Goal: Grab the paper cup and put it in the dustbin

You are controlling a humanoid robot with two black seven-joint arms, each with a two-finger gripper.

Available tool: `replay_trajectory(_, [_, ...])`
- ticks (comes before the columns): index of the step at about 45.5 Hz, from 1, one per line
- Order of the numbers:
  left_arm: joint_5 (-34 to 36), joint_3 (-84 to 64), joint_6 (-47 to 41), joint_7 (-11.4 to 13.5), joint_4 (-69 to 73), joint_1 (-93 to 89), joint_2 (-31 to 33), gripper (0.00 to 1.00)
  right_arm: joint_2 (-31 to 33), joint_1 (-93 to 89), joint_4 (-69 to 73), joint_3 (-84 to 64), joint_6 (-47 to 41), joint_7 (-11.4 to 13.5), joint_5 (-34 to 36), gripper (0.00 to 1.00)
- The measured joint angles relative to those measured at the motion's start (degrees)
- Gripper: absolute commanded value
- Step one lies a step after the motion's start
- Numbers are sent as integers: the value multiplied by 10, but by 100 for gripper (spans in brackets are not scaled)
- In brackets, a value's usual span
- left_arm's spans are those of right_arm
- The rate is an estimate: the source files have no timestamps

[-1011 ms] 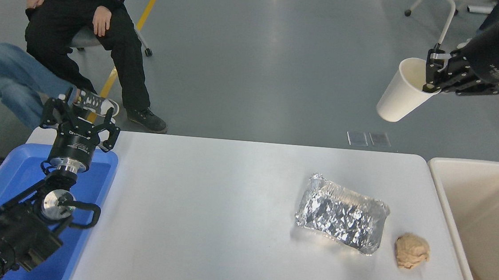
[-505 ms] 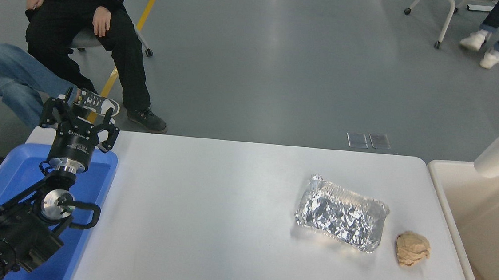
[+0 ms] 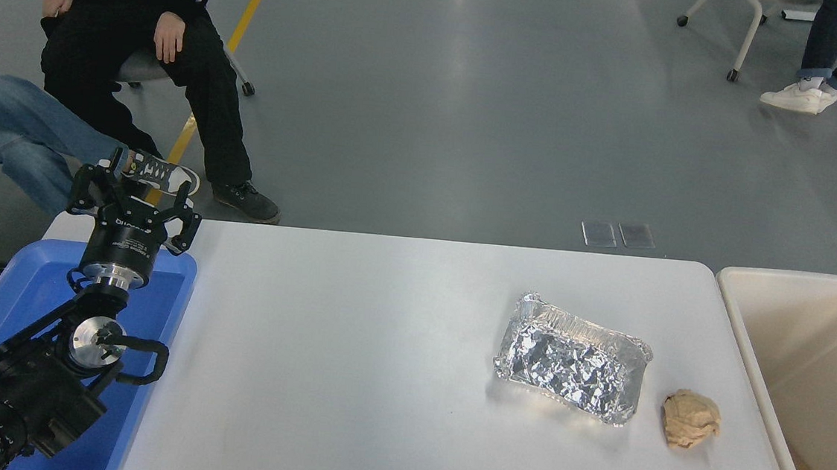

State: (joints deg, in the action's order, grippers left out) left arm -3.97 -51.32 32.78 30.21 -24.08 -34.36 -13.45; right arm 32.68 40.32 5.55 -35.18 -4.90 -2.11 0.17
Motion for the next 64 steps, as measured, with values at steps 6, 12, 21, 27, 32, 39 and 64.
replay_trajectory(6, [0, 0, 0, 0, 0, 0, 0, 99, -17, -29, -22, 19, 28, 0, 0, 34])
replay_trajectory(12, [0, 0, 0, 0, 0, 0, 0, 99, -25, -43, -35, 30, 52, 0, 0, 85])
replay_trajectory(21, [0, 0, 0, 0, 0, 0, 0, 99, -30, -53, -46, 40, 108, 0, 1, 94])
replay_trajectory(27, [0, 0, 0, 0, 0, 0, 0, 99, -31, -54, -46, 43, 127, -1, 1, 99])
replay_trajectory(32, [0, 0, 0, 0, 0, 0, 0, 99, -29, -43, -24, 45, 135, -1, 1, 100])
replay_trajectory(39, [0, 0, 0, 0, 0, 0, 0, 99, 10, -1, 59, 43, 141, -1, 1, 100])
replay_trajectory(64, [0, 0, 0, -1, 0, 0, 0, 99, 85, 318, 459, -200, 84, -1, 0, 100])
